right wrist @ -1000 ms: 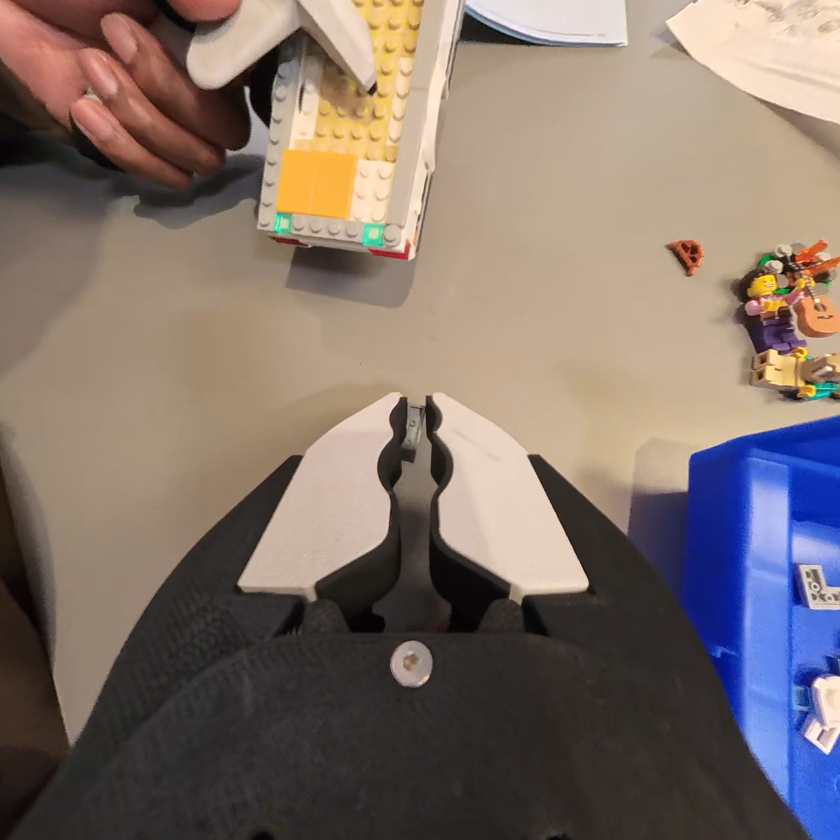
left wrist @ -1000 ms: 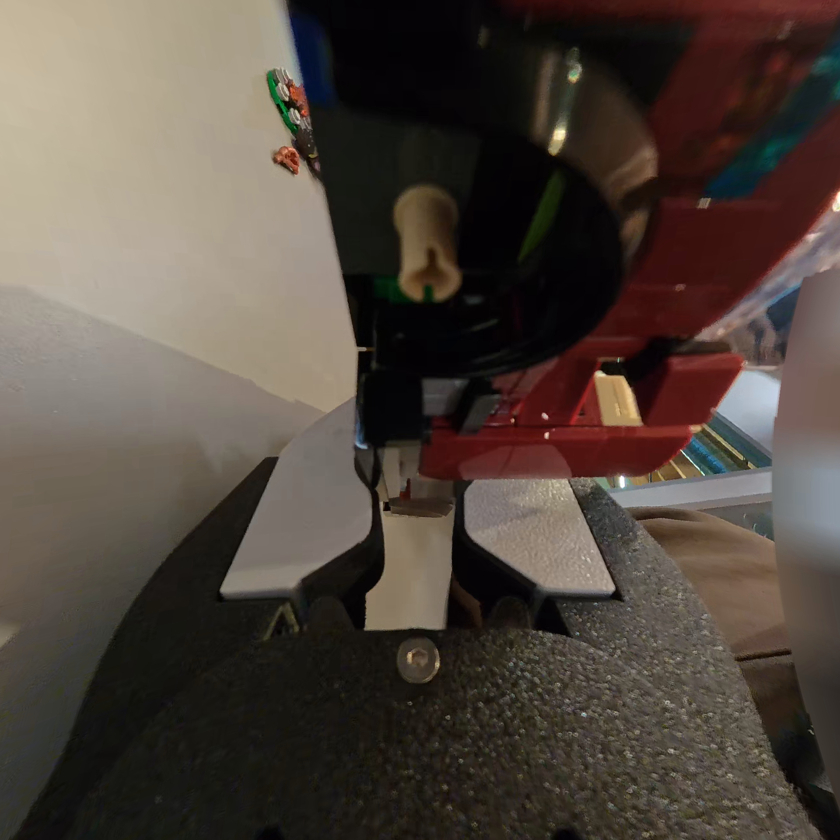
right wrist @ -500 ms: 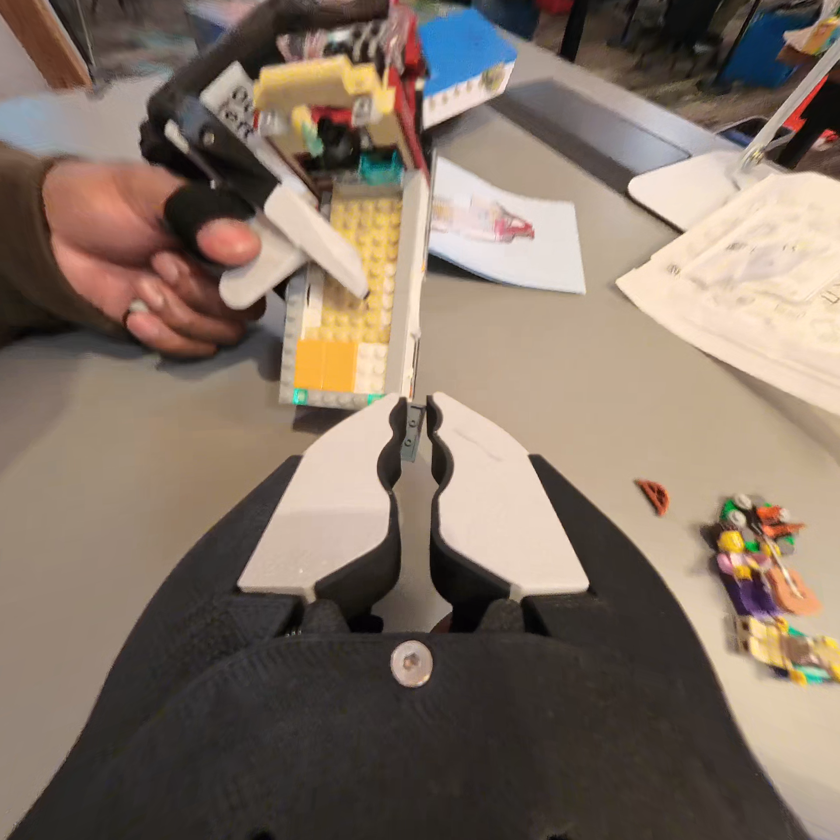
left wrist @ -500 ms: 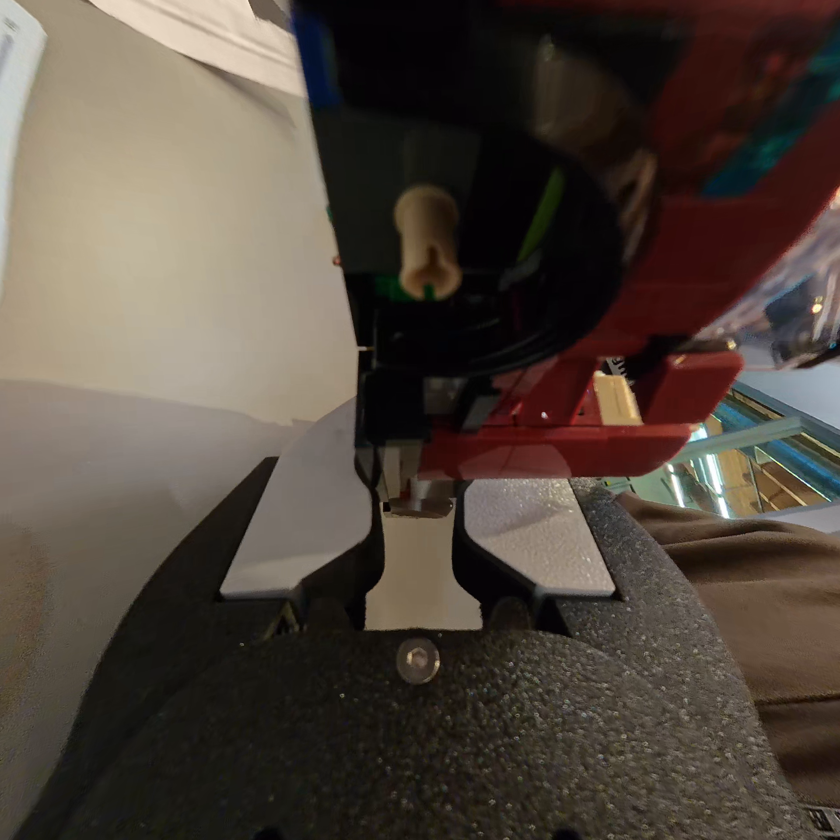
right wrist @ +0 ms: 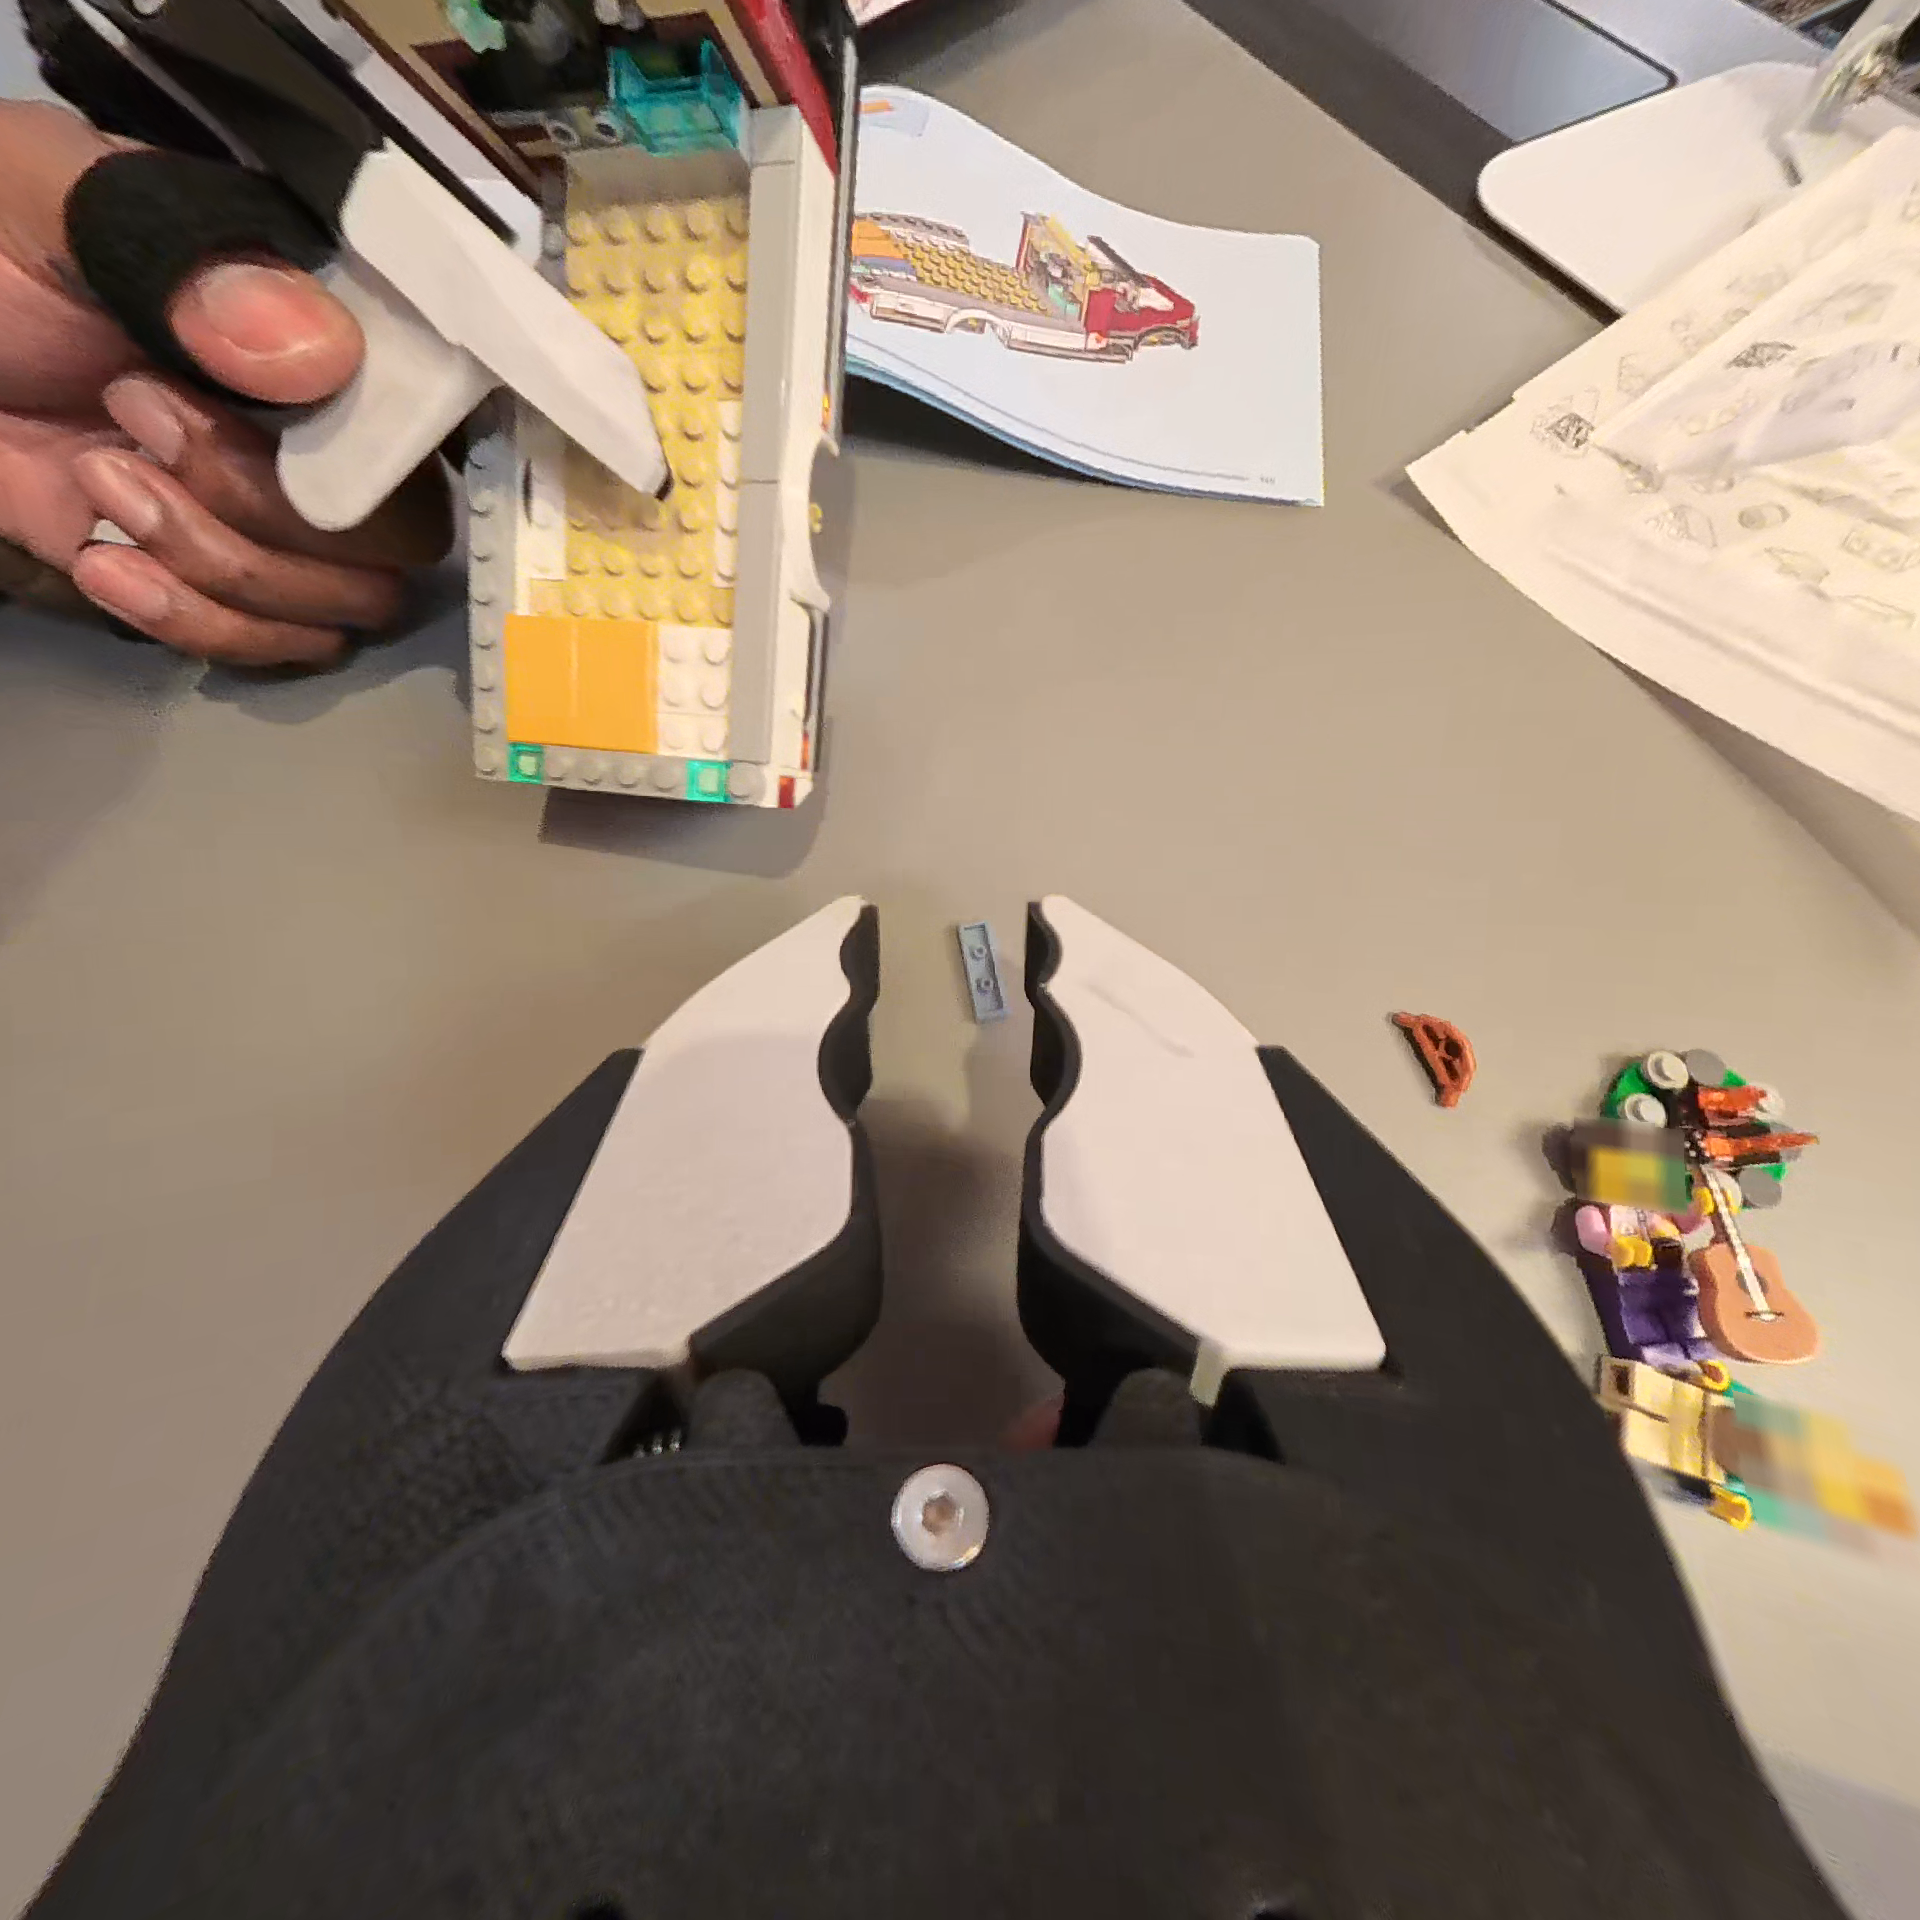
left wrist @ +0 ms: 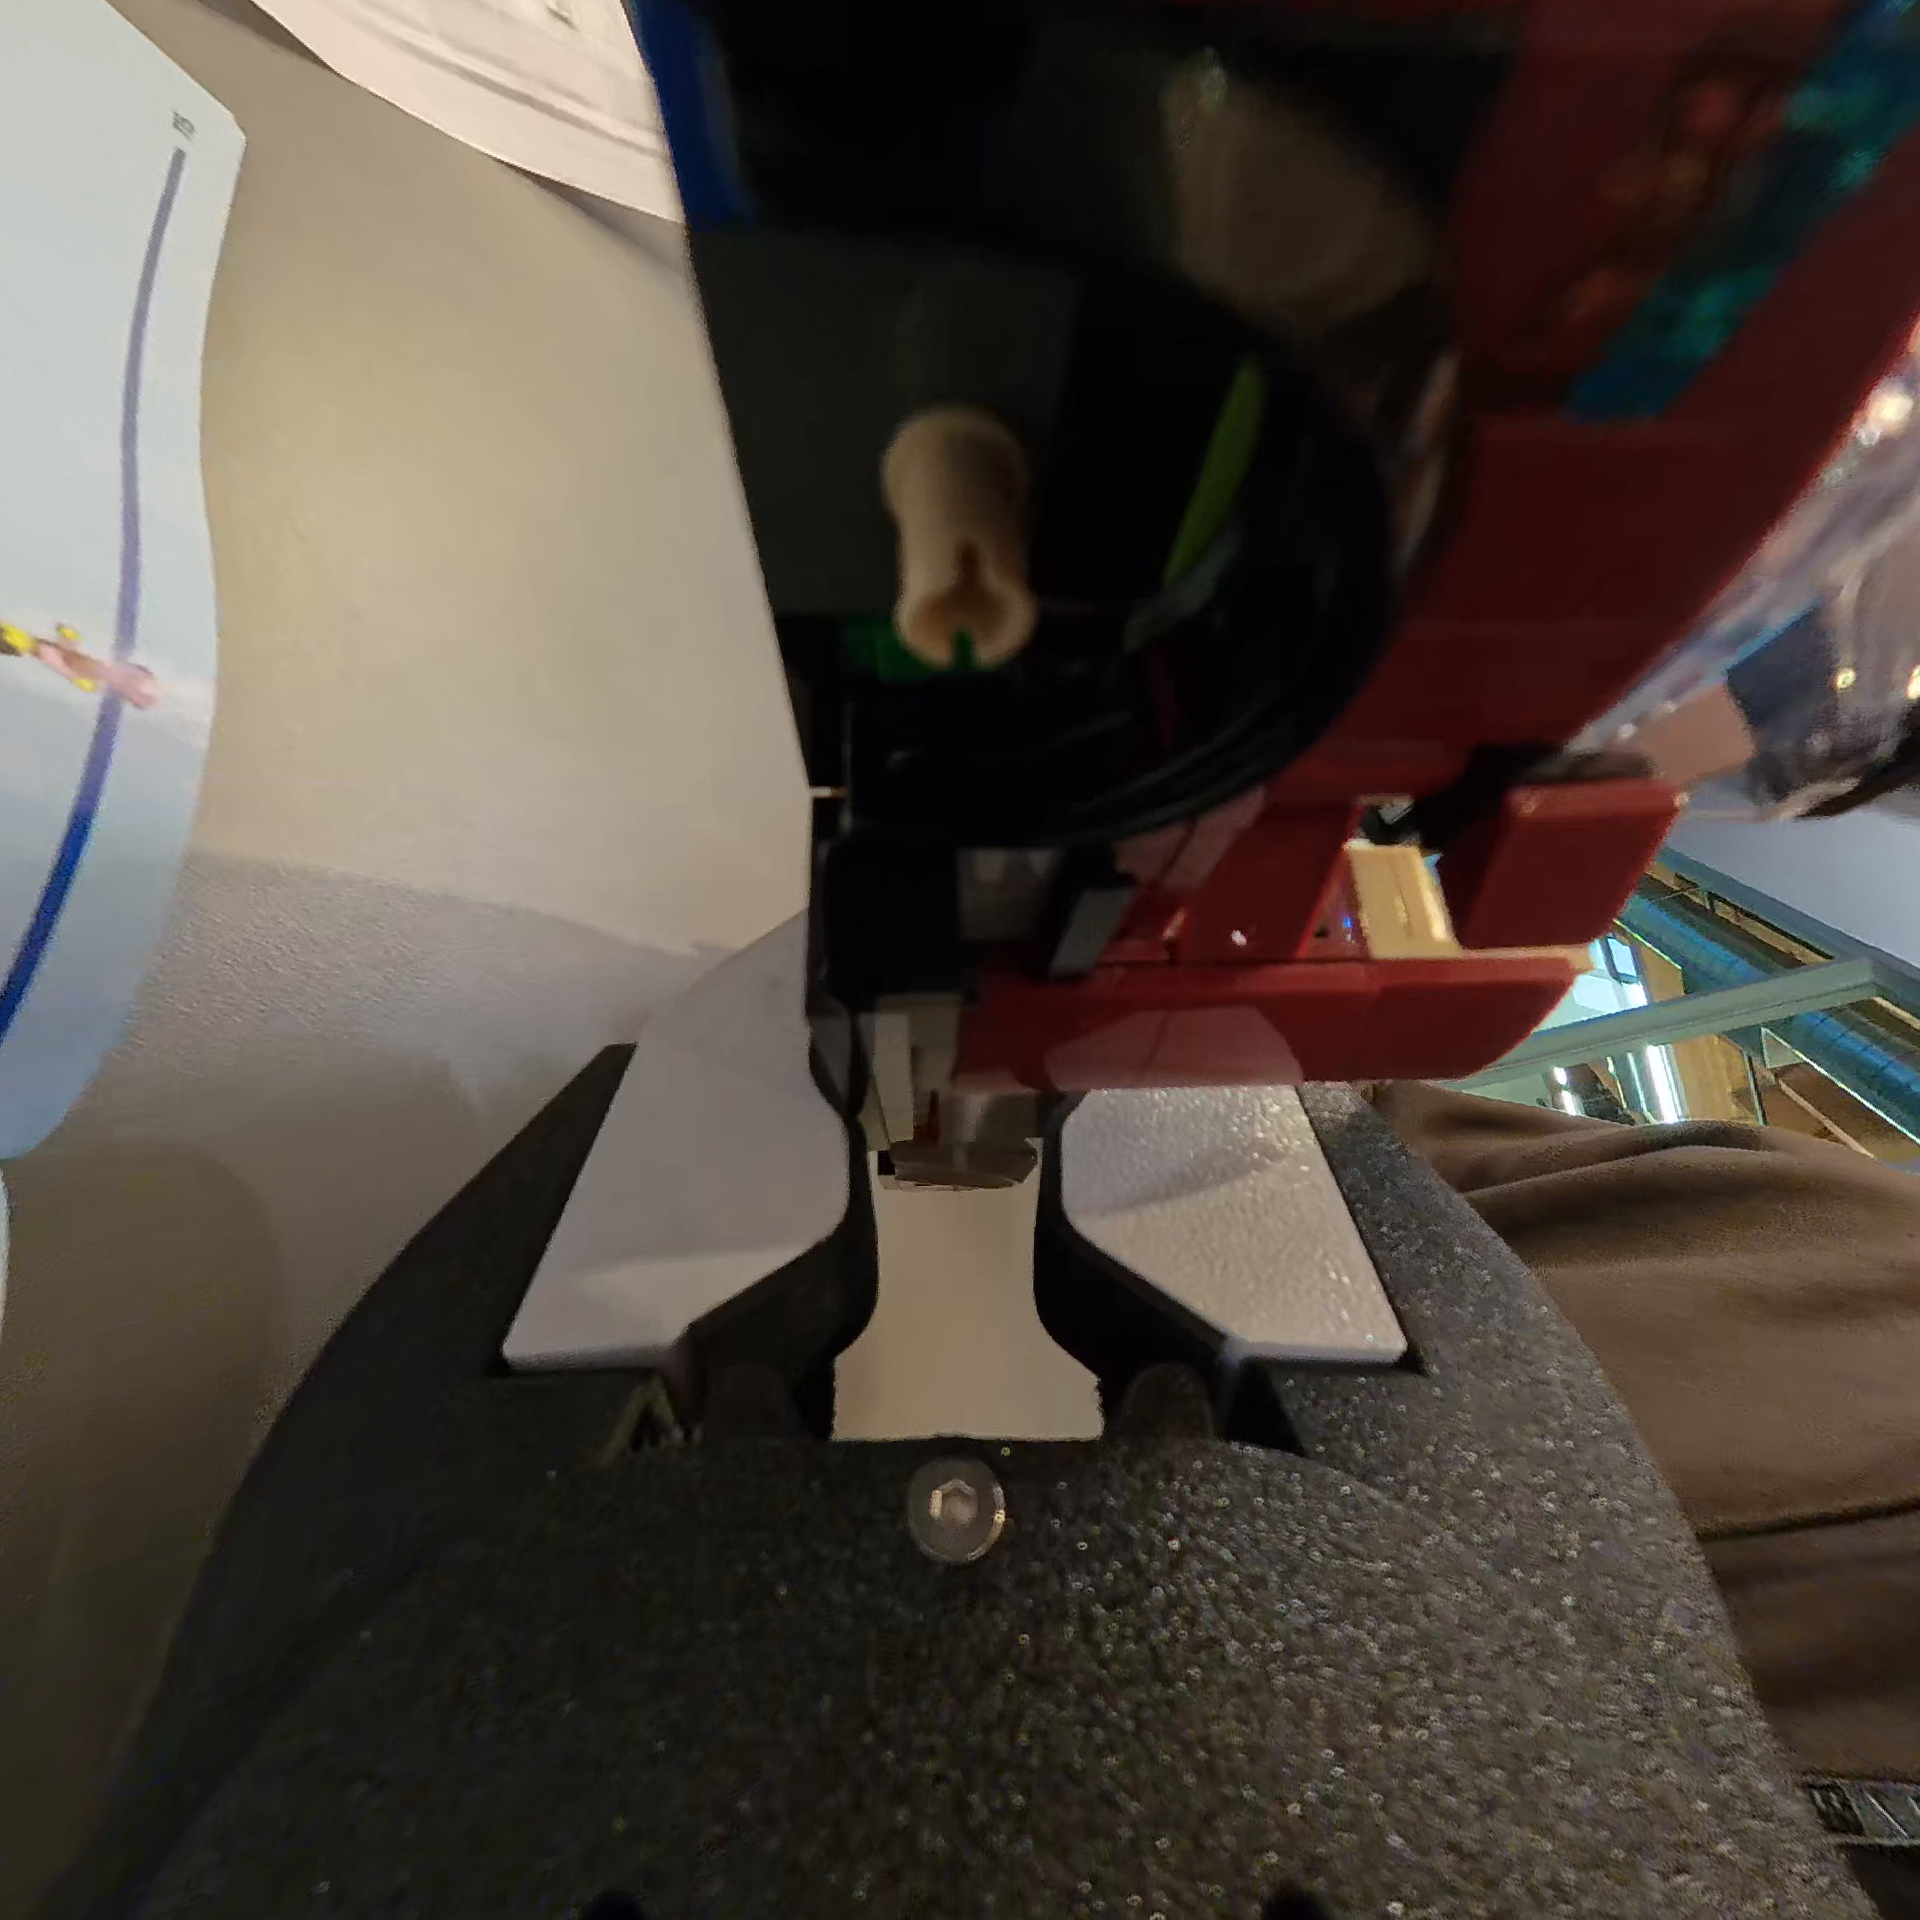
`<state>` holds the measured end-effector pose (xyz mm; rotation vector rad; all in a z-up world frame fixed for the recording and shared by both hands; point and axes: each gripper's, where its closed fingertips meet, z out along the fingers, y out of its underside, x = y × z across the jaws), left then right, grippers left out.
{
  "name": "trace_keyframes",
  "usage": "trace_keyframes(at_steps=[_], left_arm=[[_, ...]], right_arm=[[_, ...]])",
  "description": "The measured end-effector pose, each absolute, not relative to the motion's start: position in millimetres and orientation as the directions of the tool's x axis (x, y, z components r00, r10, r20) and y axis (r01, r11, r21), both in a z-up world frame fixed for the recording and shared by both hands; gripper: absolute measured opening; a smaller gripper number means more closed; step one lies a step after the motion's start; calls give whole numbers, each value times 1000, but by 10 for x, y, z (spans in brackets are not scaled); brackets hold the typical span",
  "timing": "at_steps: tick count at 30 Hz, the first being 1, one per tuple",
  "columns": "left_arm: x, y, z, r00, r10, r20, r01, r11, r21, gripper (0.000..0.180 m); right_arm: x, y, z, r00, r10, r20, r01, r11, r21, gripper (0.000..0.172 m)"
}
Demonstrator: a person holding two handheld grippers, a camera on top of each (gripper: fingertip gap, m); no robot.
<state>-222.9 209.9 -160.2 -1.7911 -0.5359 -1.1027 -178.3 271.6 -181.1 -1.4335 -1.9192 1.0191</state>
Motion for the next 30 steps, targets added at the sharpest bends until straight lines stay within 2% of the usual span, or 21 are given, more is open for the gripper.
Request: trace_keyframes(at_steps=[6,10,14,30], left_arm=[[-2222,2104,-1653,457,-93,884,753,-488,-441,32],[-2240,2104,-1646,437,-93,894,765,-484,-425,32],[-2241,2098,-1640,420,-96,903,772,-485,-410,32],[-2236,2104,-1629,407,-104,907,776,-484,-404,32]], right_arm=[[-1808,2790,-2076,-264,964,29,631,196,-751,26],[-1814,2808,-2144,-252,968,-18,679,163,-716,23],[-1824,2796,-2203,-254,967,-16,709,175,-683,30],[-1803,2769,-2182,-271,962,31,679,214,-702,30]])
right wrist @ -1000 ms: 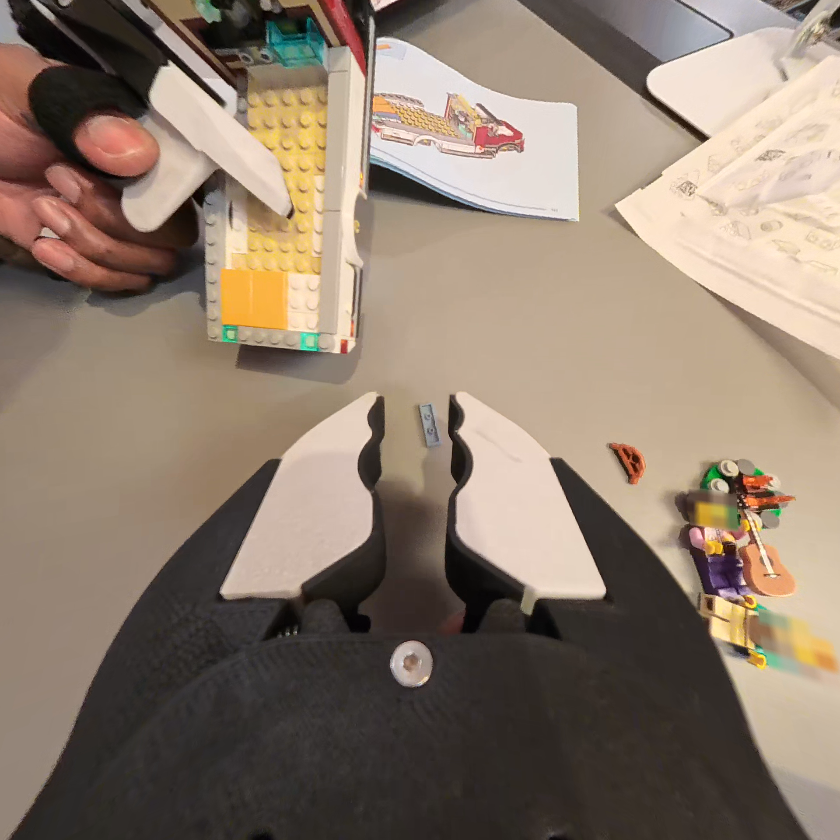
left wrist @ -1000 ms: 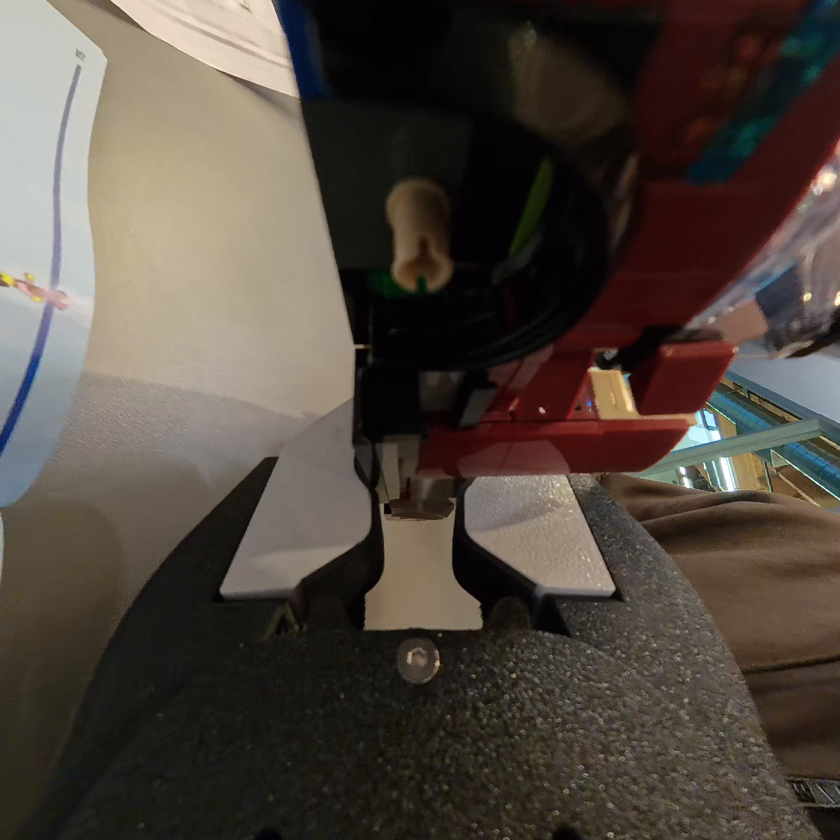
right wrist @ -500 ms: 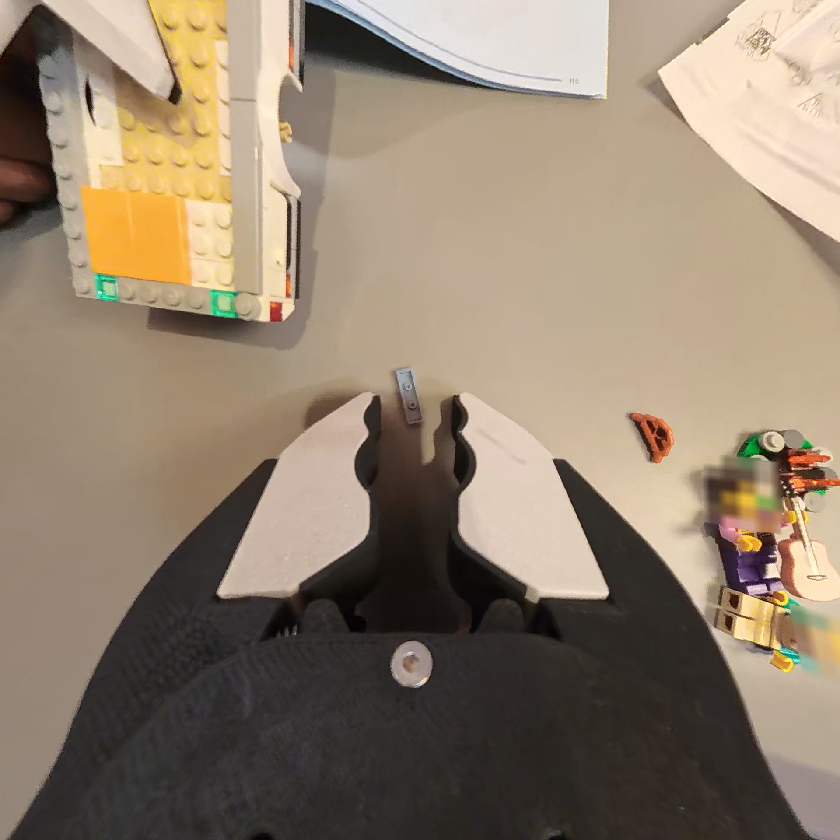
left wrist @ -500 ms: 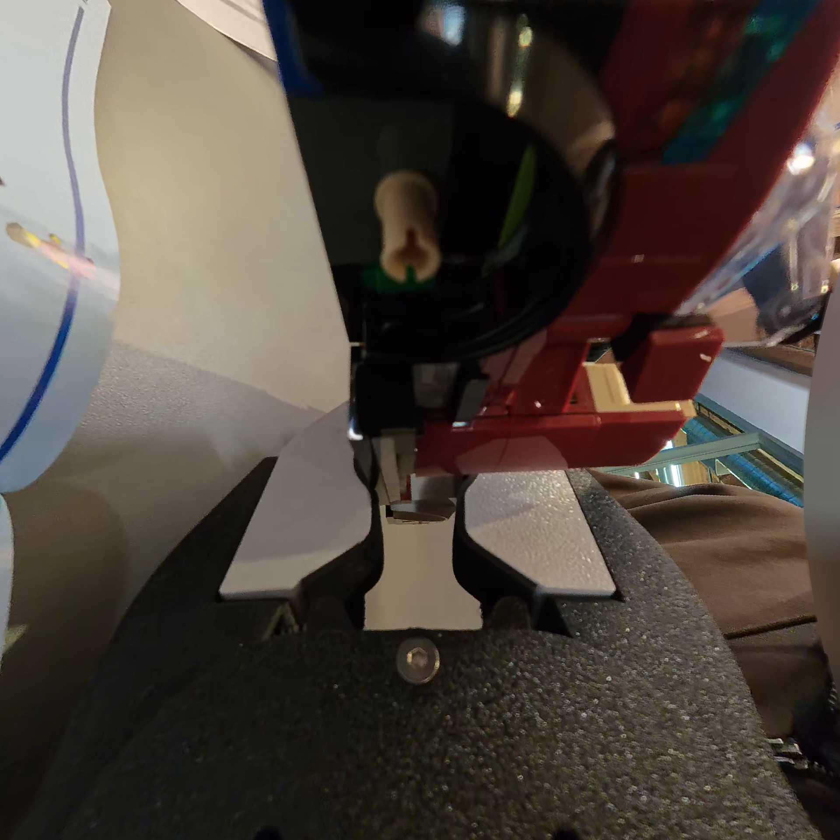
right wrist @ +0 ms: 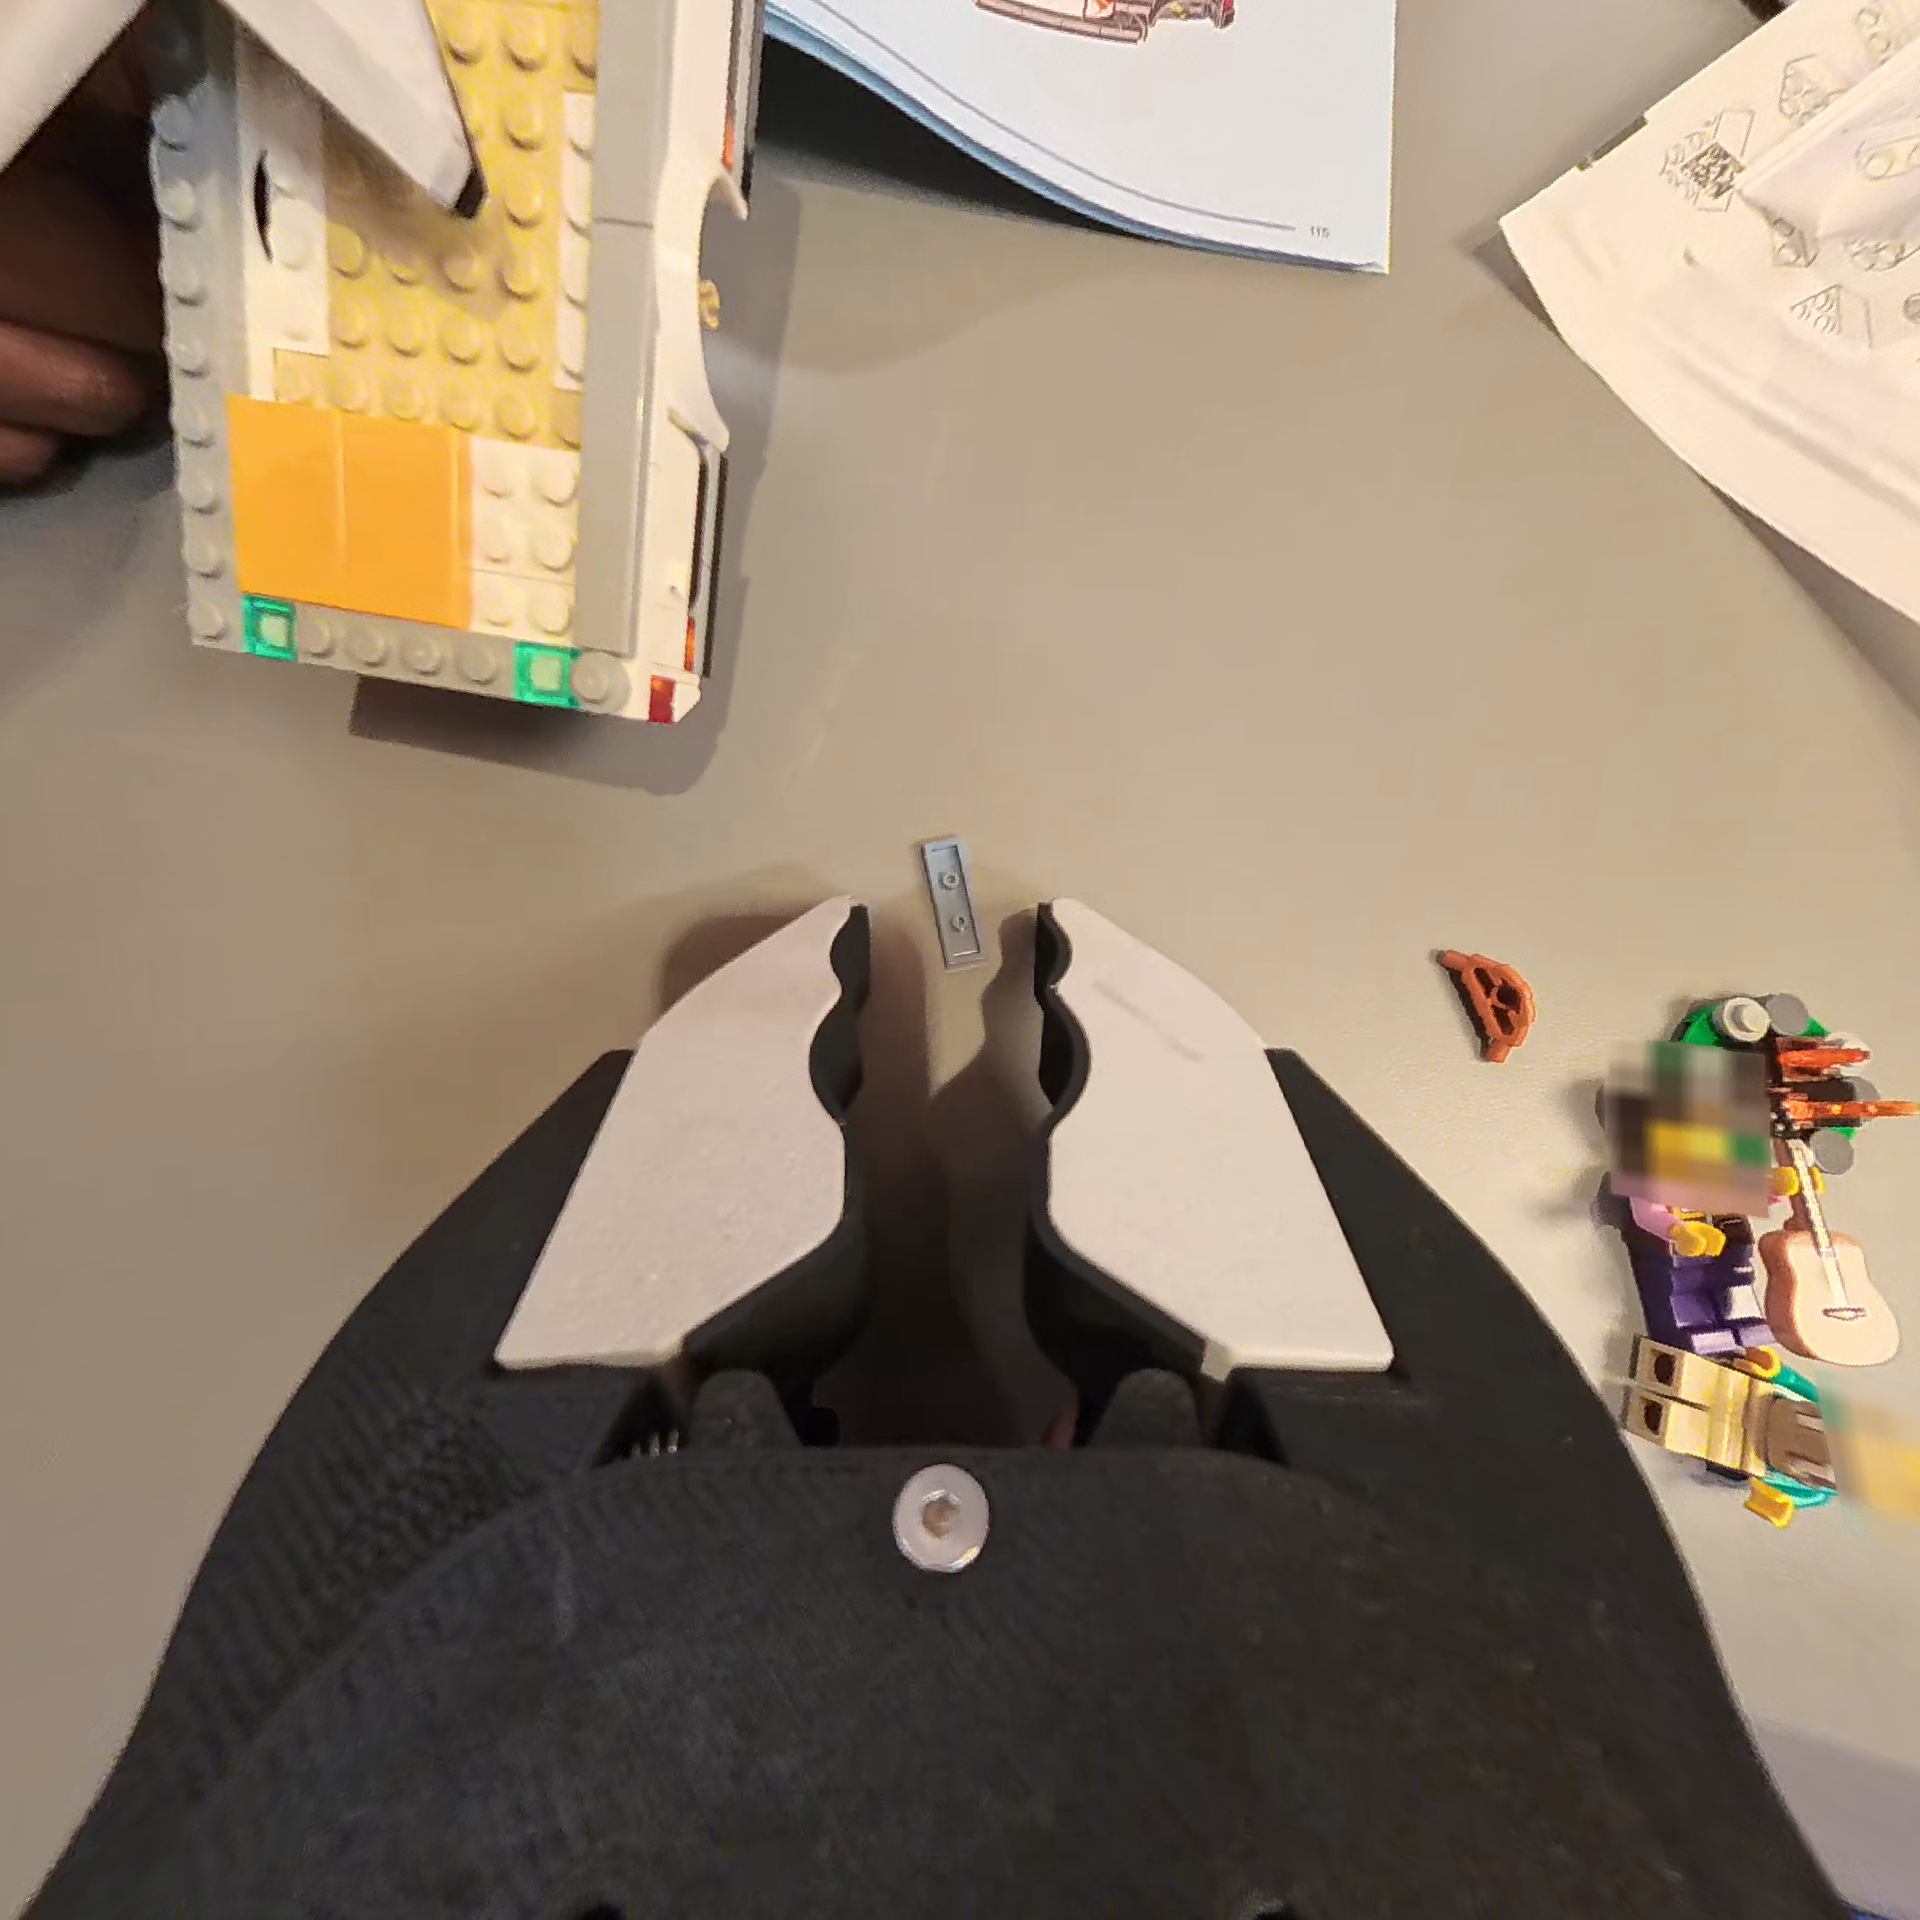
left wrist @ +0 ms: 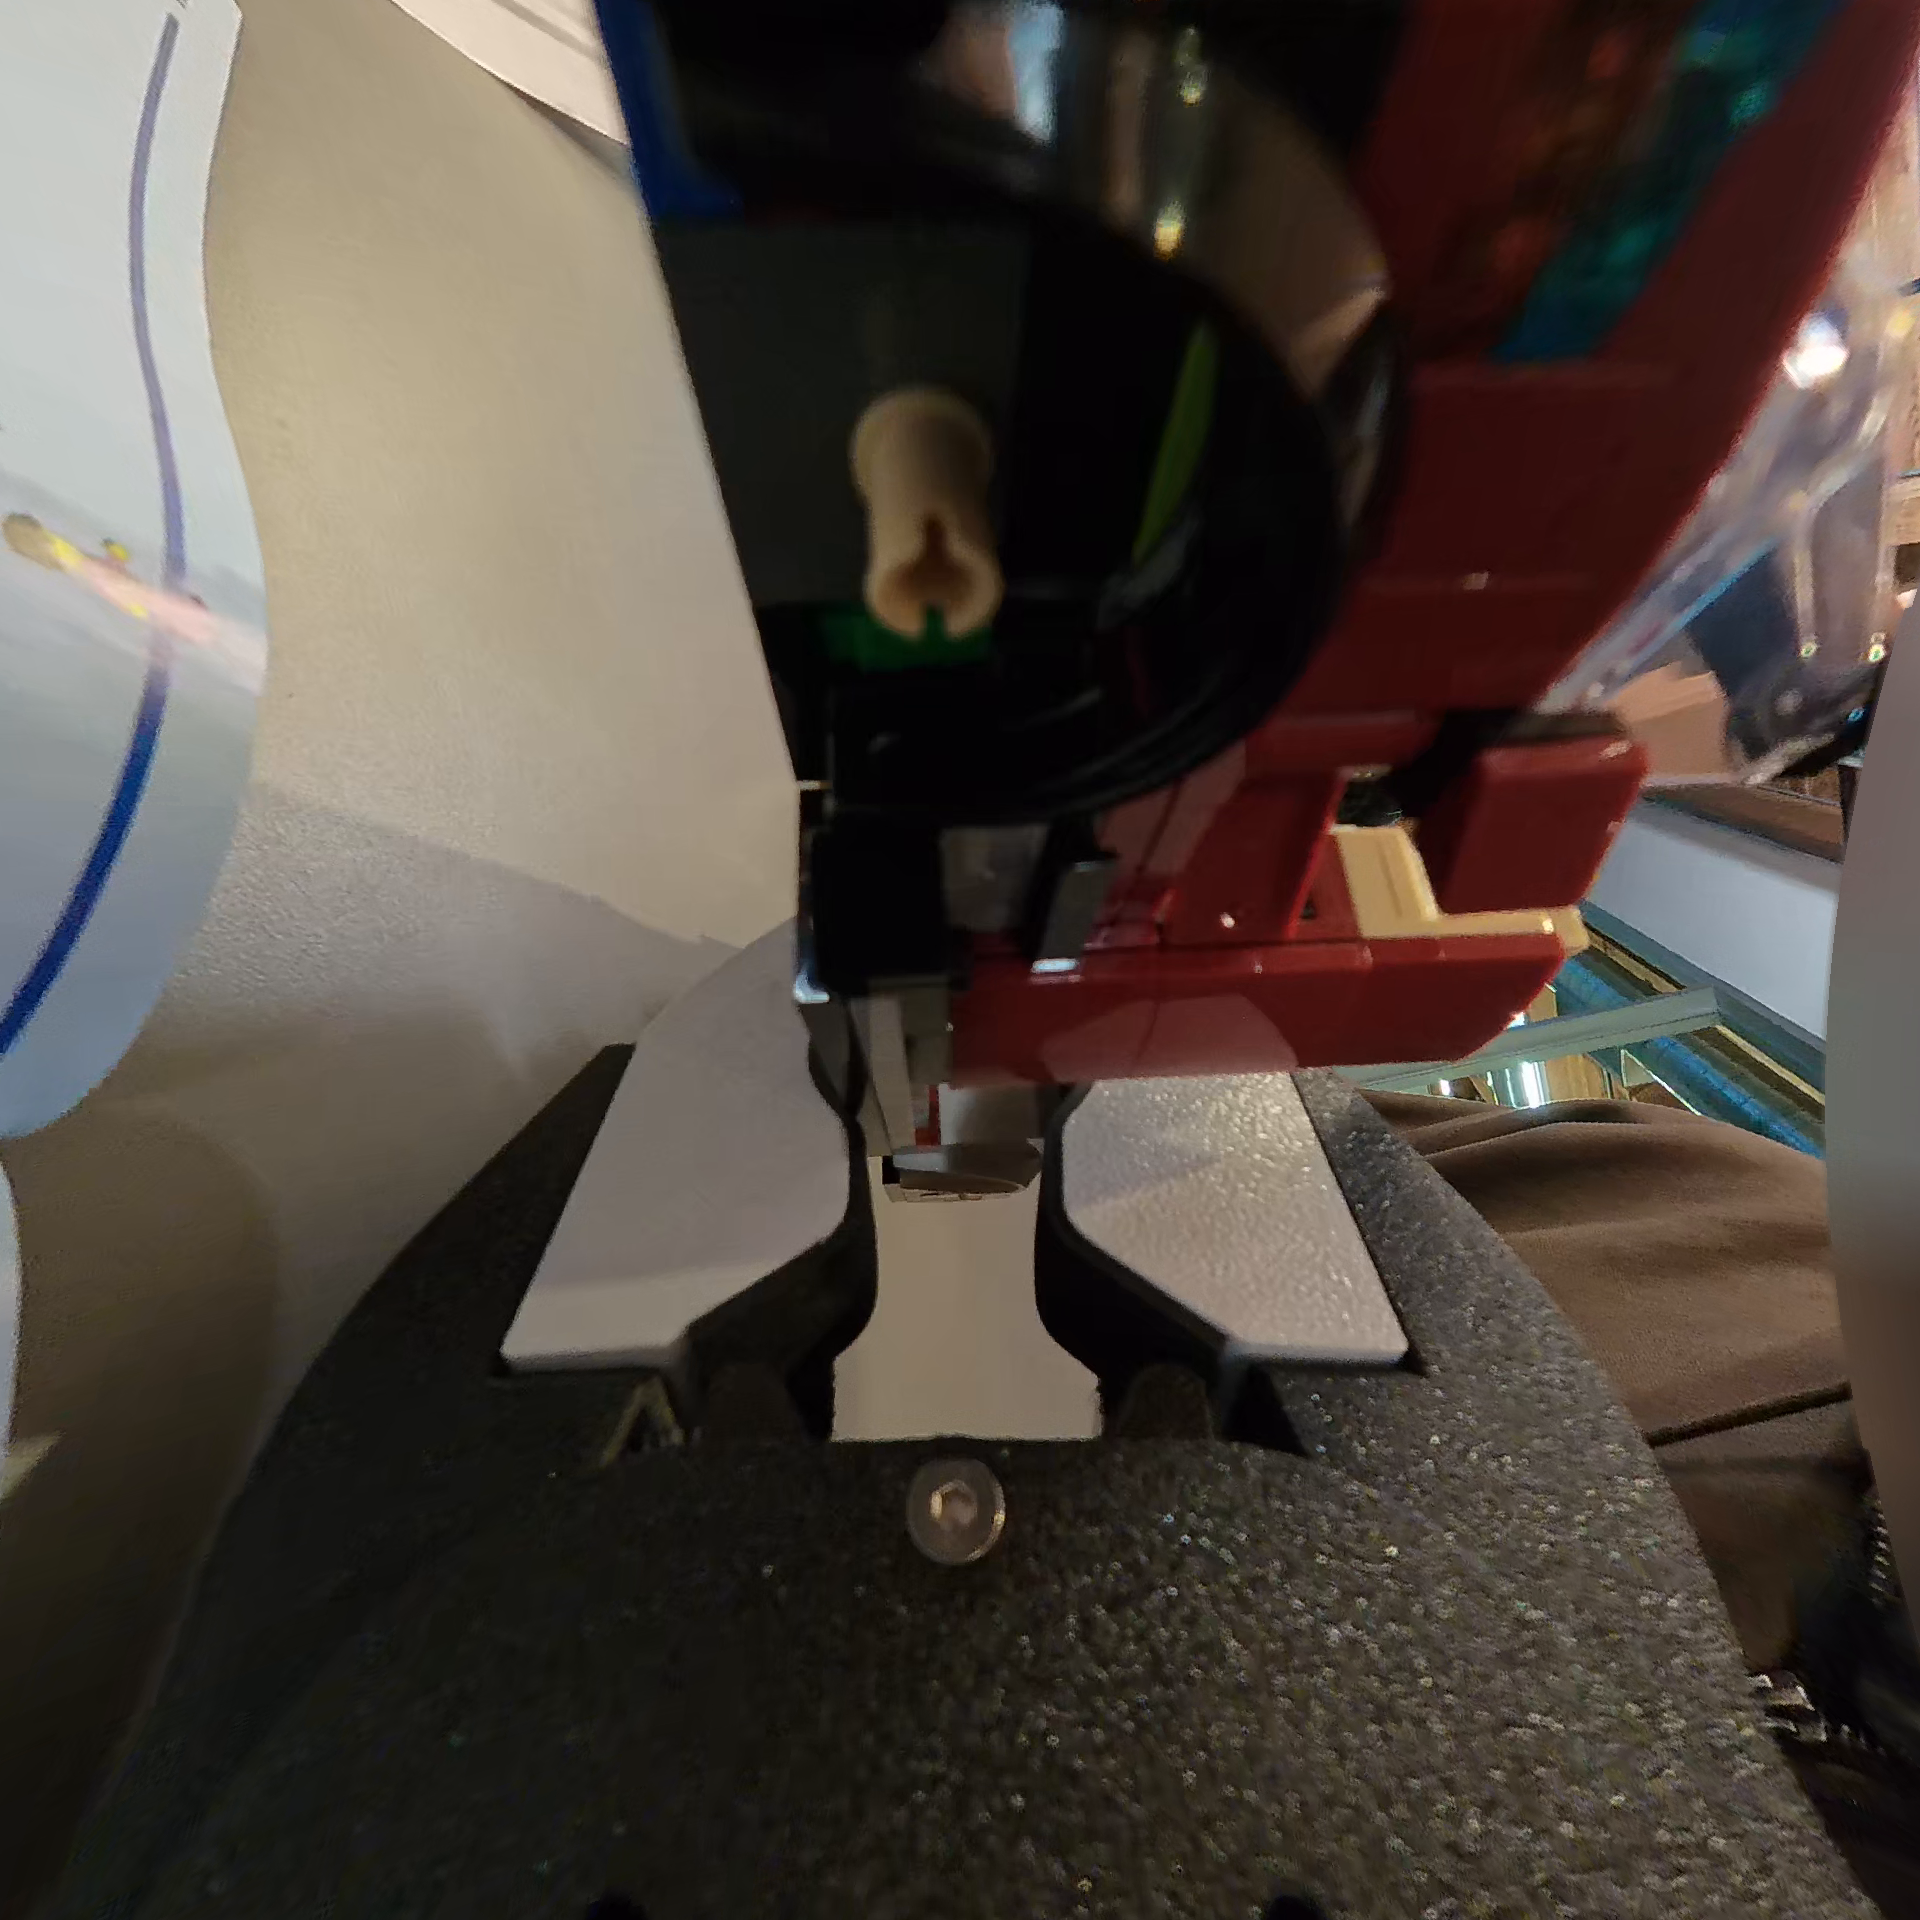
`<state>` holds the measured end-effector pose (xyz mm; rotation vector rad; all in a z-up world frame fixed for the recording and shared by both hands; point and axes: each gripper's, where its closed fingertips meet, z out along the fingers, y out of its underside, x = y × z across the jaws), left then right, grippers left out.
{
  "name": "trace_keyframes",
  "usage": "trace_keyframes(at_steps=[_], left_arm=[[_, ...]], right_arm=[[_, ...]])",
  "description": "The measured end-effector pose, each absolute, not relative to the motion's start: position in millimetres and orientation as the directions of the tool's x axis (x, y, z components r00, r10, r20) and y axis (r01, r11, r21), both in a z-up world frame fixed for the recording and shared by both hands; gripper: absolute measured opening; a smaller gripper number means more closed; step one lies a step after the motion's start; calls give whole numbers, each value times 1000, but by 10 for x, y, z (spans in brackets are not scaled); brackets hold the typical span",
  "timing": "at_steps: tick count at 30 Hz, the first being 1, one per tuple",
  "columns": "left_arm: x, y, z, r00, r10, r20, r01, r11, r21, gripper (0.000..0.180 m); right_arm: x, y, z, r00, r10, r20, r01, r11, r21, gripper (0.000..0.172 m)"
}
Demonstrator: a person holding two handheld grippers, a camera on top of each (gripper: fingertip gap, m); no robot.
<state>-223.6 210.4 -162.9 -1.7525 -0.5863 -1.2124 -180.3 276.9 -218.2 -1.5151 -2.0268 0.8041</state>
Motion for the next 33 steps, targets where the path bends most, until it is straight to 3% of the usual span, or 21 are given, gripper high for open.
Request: trace_keyframes(at_steps=[20,33], left_arm=[[-2226,2145,-1632,427,-101,898,771,-477,-421,32],[-2188,2131,-1627,409,-111,906,769,-493,-407,32]], right_arm=[[-1788,2793,-2087,-250,968,29,638,187,-747,32],[-1758,2793,-2200,-241,971,7,700,179,-691,25]])
